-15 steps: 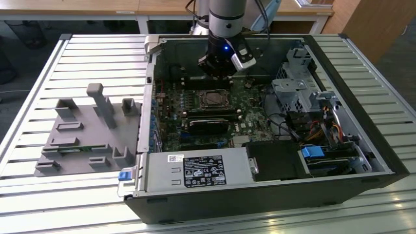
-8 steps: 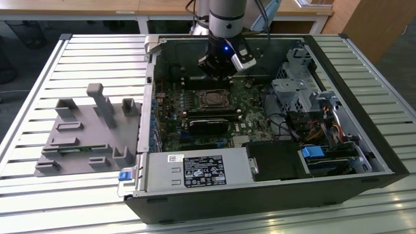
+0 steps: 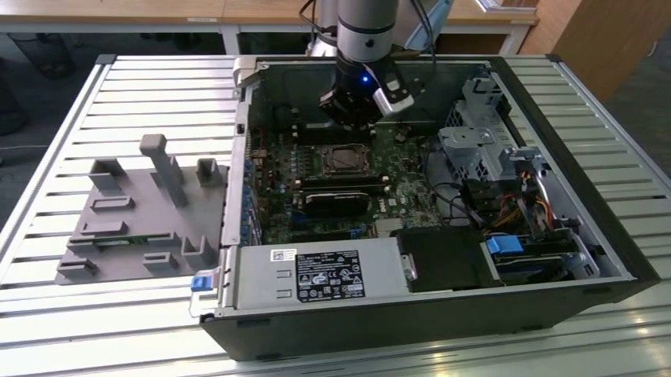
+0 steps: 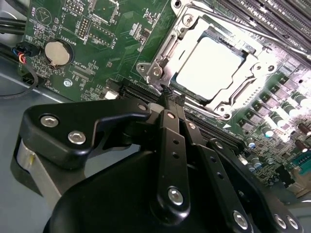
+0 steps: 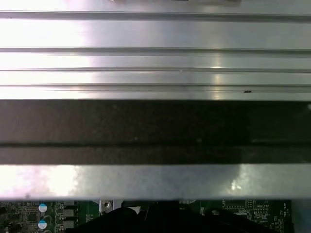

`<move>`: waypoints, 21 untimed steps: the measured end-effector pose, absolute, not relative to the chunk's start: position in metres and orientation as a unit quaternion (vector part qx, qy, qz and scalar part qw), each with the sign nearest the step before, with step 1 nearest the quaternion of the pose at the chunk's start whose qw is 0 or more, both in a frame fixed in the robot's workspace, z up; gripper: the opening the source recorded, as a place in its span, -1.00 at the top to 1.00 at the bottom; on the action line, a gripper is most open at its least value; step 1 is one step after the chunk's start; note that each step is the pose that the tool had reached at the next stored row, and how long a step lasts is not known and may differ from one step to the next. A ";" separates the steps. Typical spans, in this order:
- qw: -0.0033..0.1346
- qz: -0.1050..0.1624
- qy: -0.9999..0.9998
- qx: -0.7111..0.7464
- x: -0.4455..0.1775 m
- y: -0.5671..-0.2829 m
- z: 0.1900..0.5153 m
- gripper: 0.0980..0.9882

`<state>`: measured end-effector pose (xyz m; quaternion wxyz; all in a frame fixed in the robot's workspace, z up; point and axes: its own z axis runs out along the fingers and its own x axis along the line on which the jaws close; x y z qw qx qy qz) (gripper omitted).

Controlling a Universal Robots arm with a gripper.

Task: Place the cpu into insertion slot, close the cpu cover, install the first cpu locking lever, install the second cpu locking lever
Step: 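Install the second cpu locking lever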

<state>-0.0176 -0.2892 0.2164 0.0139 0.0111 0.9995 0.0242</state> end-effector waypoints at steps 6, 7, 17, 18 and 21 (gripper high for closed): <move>0.014 0.024 1.000 0.011 -0.018 -0.292 0.216 0.98; 0.014 0.024 1.000 0.011 -0.018 -0.293 0.216 0.98; 0.014 0.024 1.000 0.011 -0.018 -0.304 0.216 0.98; 0.014 0.024 1.000 0.011 -0.018 -0.307 0.216 0.98; 0.014 0.024 1.000 0.011 -0.018 -0.310 0.216 0.98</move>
